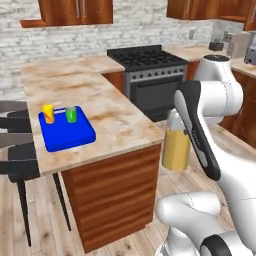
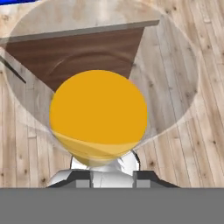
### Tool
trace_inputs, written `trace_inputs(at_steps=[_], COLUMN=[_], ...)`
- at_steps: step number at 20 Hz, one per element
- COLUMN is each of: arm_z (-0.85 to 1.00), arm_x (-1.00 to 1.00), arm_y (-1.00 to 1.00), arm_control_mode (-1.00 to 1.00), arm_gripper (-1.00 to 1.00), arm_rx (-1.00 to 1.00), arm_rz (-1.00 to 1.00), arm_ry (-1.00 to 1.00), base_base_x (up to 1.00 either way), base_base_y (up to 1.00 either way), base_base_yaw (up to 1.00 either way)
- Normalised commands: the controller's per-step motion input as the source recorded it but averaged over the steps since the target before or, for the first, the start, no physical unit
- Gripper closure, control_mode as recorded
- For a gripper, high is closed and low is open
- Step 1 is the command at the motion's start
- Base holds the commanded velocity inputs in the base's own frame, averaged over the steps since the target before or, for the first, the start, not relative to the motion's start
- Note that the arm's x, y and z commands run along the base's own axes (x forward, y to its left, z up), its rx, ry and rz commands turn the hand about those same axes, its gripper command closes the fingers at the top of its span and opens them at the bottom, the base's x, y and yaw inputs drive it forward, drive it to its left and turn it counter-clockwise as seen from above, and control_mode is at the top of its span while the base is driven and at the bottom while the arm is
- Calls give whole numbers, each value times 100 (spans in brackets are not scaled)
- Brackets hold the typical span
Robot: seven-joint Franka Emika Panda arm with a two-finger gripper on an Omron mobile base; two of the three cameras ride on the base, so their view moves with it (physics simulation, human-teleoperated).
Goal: There is a tray on the dining counter. Grab the cup, mug, and pitcher and place them on the tray. The pitcher may be placed next to the tray if it cannot fit the tray.
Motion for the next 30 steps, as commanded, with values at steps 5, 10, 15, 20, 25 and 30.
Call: trace_inputs(at_steps=[5,10,15,20,25,30], arm_z=[0,0,0,0,0,0], arm_x=[0,0,0,0,0,0], arm_y=[0,0,0,0,0,0], arm_control_mode=[100,100,100,100,100,100], arm_gripper=[100,100,100,100,100,100], arm_rx=[0,0,0,0,0,0], arm_rz=[0,0,0,0,0,0], arm_ry=[0,0,0,0,0,0], base_base_x=[0,10,30,35,55,65], base_base_y=[100,73,36,2,0,0], base_base_yaw=[-7,6,13,24,19,11])
